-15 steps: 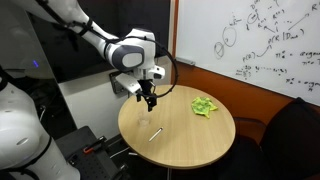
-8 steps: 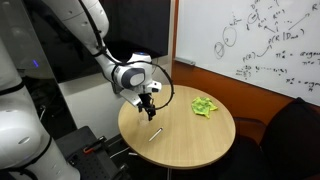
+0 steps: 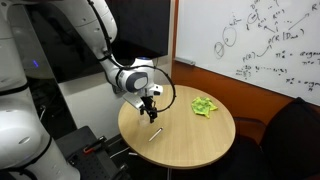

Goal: Put the pen in the cup

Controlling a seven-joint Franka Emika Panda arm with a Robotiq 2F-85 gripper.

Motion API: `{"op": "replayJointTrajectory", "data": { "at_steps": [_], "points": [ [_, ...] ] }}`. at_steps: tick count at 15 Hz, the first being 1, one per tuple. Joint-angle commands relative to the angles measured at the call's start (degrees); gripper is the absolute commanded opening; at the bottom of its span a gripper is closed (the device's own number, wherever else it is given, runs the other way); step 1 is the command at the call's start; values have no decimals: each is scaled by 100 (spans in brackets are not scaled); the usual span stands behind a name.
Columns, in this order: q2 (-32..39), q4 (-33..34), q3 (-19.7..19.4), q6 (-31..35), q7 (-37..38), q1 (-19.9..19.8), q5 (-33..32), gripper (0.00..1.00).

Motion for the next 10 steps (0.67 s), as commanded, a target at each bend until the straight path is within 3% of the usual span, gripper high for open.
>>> {"op": "replayJointTrajectory", "data": {
  "at_steps": [1, 4, 10],
  "points": [
    [-5, 2, -55, -10, -22, 57, 25, 100],
    [344, 197, 102, 134, -554, -35, 395, 100],
    [1417, 990, 1, 347, -417, 26, 334, 100]
  ]
}}
